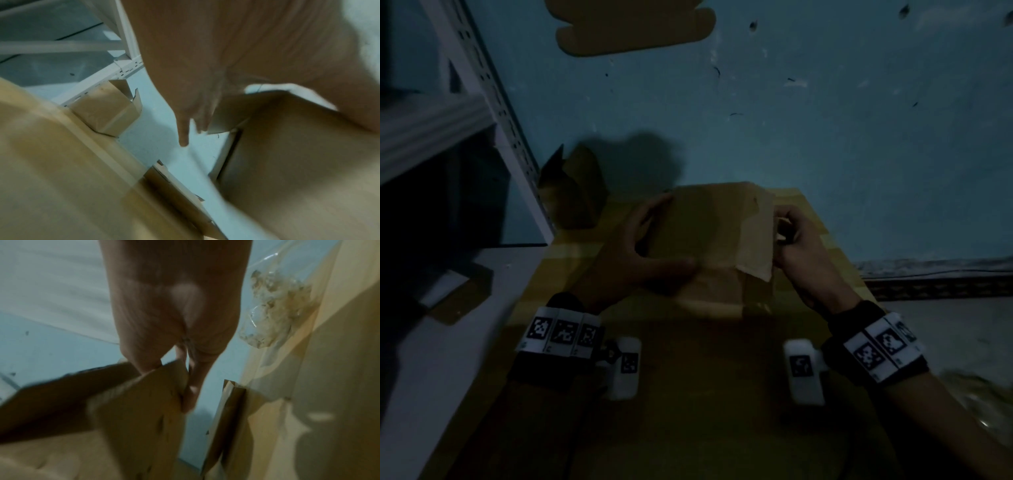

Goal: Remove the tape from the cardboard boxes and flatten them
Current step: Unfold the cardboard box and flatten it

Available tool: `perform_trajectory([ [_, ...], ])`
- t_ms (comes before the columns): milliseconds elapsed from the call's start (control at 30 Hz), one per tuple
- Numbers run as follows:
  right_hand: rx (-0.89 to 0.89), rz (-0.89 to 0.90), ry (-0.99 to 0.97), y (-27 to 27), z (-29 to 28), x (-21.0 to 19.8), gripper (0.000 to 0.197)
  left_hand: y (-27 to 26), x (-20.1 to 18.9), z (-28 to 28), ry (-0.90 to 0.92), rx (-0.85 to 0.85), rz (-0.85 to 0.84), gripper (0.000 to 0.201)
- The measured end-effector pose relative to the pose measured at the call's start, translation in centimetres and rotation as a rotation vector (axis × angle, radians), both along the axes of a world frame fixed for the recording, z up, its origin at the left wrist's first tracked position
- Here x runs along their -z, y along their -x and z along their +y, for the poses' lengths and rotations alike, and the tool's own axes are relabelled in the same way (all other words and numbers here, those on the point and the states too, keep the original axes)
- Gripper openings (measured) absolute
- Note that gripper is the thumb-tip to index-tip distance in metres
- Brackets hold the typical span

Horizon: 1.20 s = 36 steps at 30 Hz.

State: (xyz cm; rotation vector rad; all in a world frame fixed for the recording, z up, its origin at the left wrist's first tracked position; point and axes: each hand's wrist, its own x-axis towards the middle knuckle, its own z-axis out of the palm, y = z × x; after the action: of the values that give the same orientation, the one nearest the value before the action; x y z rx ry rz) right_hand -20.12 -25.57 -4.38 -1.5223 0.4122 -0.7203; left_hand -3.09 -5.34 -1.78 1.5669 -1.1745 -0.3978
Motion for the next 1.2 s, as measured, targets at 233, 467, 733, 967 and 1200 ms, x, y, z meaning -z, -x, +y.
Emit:
perform_trajectory([
  [233, 0.08, 0.039, -0.005, -0.2, 0.1, 0.1, 0.055, 0.3, -0.6, -0.2, 0.109, -0.175, 0.295, 0.05],
  [467, 0.125, 0.113, 0.156, -0.1, 0.2, 0.0, 0.035, 0.3, -0.5, -0.2, 0.096, -0.13, 0.291, 0.057],
  [733, 0.149, 0.115, 0.289, -0.1, 0.7, -0.1, 0.031, 0.3, -1.0, -0.3, 0.105, -0.212, 0.288, 0.044],
  [967, 0.143, 0.127, 0.293, -0.4, 0.7, 0.2, 0.034, 0.9, -1.5, -0.6, 0.147, -0.238, 0.285, 0.064],
  [1200, 0.123, 0.065, 0.317, -0.5, 0.7, 0.3, 0.035, 0.1, -1.5, -0.3, 0.166, -0.263, 0.294, 0.055],
])
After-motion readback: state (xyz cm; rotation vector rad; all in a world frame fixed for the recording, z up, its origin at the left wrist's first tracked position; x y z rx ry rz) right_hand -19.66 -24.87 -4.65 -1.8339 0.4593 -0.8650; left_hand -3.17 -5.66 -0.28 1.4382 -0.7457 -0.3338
